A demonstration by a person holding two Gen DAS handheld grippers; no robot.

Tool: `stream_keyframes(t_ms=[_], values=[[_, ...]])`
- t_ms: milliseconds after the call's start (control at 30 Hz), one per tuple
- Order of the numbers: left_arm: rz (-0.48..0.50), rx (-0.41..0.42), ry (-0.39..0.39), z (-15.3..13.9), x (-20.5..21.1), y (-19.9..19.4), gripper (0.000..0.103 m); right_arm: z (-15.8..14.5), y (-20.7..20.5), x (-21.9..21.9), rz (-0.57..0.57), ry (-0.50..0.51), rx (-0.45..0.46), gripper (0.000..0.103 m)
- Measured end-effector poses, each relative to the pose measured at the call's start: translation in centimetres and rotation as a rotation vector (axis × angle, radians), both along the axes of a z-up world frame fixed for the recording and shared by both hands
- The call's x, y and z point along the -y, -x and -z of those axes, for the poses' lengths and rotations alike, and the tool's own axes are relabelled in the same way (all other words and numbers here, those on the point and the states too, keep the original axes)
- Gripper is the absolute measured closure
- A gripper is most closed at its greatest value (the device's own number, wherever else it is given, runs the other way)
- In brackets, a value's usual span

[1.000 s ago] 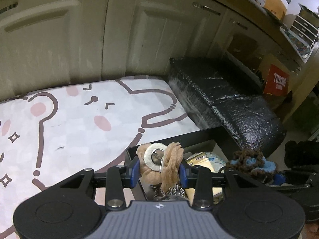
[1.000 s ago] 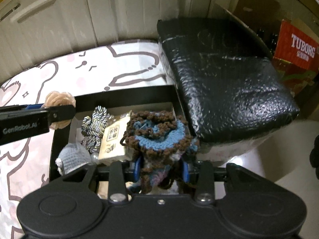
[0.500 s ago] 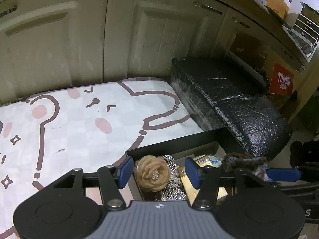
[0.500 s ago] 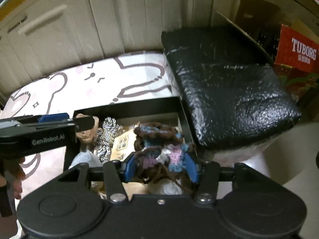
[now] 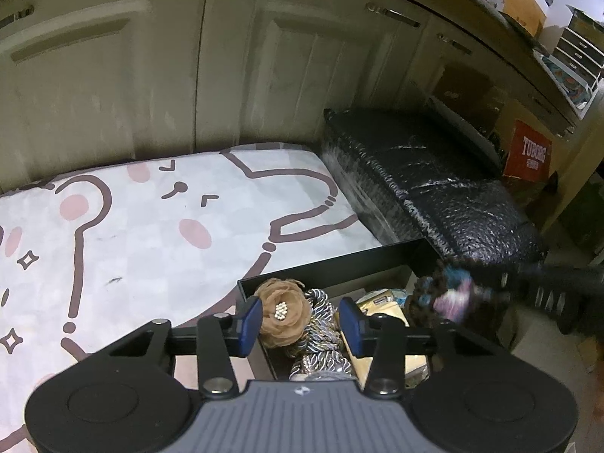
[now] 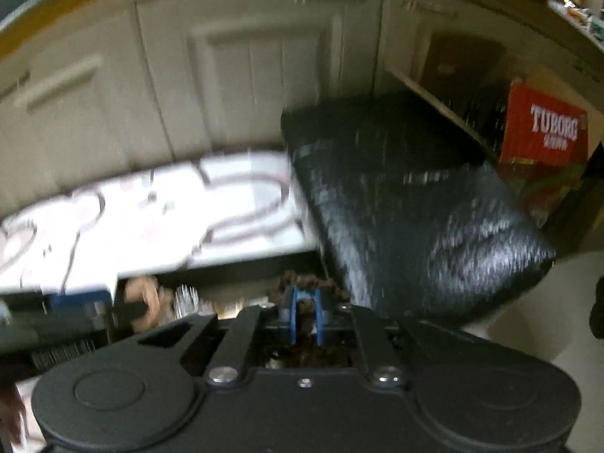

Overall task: Organize objects
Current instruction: 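Lower the flower into the box with the left tool while the right tool lowers the pouch in, then open the left tool to release the flower while the right tool releases the pouch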

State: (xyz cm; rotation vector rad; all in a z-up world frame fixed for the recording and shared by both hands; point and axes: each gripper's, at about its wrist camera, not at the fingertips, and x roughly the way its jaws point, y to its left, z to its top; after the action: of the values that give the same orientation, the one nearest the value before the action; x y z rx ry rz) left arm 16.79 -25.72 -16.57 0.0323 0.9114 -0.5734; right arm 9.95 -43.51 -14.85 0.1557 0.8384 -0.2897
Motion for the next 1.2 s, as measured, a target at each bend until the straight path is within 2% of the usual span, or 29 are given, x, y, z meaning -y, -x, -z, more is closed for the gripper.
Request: stream_keyframes(t_ms=[233, 367, 433, 533, 600, 667, 967, 1067, 1100, 1200], values=[[-0.005, -0.009, -0.003, 0.5, -0.2, -0.5, 0.070, -0.2, -0.7, 0.1, 0.015, -0.013, 0.105, 0.093], [0.002, -0.020, -0.002, 0.9, 0.0, -0.6, 0.071, -0.8, -0.3, 0.8, 0.057, -0.040, 0.210, 0.093], [0.005, -0.020, -0.005, 0.9, 0.0, -0.7, 0.071, -0.9, -0.2, 1.1, 0.069, -0.059, 0.229, 0.093], [0.006, -0.018, -0.009, 0.9, 0.0, -0.7, 0.071, 0.6, -0.9, 1.2, 0.057, -0.094, 0.130, 0.093], [0.010, -0.016, -0.011, 0.8, 0.1, -0.6, 0.071, 2.1, -1.3, 1.1, 0.046, -0.096, 0.033, 0.093], [0.013, -0.014, -0.013, 0.8, 0.0, -0.5, 0.071, 2.8, -1.4, 1.1, 0.038, -0.102, -0.016, 0.093], [0.019, -0.013, -0.023, 0.7, 0.2, -0.4, 0.074, 4.2, -1.7, 0.5, 0.013, -0.069, -0.105, 0.092], [0.016, -0.013, -0.024, 0.7, 0.1, -0.4, 0.074, 4.2, -1.4, 0.4, 0.017, -0.075, -0.110, 0.090], [0.015, -0.013, -0.023, 0.6, 0.1, -0.4, 0.074, 4.0, -1.3, 0.5, 0.025, -0.081, -0.106, 0.088], [0.012, -0.008, -0.024, 0.2, 0.2, -0.1, 0.074, 3.1, -0.8, 0.6, 0.038, -0.106, -0.080, 0.068]])
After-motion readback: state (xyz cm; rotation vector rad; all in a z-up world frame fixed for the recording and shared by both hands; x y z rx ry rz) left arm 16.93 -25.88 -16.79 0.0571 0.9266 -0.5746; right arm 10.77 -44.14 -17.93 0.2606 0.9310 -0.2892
